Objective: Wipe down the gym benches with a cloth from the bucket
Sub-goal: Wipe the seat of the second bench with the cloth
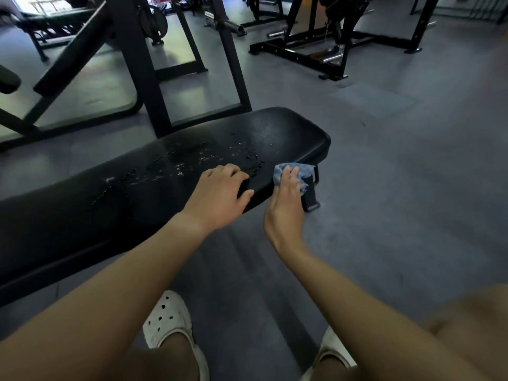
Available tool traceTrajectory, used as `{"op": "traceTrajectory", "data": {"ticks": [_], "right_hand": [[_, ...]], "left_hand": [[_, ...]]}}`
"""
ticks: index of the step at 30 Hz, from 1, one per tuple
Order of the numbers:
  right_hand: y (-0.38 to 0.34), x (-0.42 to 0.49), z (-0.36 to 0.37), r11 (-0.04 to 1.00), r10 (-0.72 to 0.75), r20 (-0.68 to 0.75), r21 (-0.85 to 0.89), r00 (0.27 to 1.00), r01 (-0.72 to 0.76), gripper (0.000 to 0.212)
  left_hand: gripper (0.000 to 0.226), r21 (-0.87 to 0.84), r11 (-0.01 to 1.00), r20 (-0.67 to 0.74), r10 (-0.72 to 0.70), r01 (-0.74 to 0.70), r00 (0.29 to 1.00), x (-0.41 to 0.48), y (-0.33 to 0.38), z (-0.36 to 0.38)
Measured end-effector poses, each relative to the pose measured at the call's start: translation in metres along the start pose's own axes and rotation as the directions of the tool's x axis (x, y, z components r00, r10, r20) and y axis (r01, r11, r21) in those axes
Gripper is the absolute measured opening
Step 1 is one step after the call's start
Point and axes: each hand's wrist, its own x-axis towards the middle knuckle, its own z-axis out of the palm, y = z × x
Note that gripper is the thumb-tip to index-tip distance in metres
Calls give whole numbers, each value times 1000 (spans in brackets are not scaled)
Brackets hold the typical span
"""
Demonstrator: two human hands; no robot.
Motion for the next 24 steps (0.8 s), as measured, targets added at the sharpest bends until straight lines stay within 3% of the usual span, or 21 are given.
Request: {"op": "traceTrajectory", "data": {"ticks": [8, 10, 13, 22, 24], "right_hand": [[2, 44, -23, 973, -127, -2, -196, 992, 124, 49], [-7, 69, -27, 953, -102, 53, -281, 993, 113, 46], [-19, 83, -25, 894, -152, 202, -389, 967, 222, 47], [-29, 65, -38, 776, -388, 510, -269, 768, 571, 49], [-19, 86, -43, 774, -342, 502, -329, 795, 541, 48]], "left_hand": [[58, 25, 999, 93, -32, 30, 995, -10, -14, -22], [57, 41, 999, 103, 0, -4, 995, -8, -17, -22], [58, 38, 998, 95, 44, -48, 994, -9, -25, -18], [52, -56, 997, 54, 52, -49, 997, 4, -37, -18], [54, -48, 997, 49, 62, -60, 997, 3, -38, -16]]}}
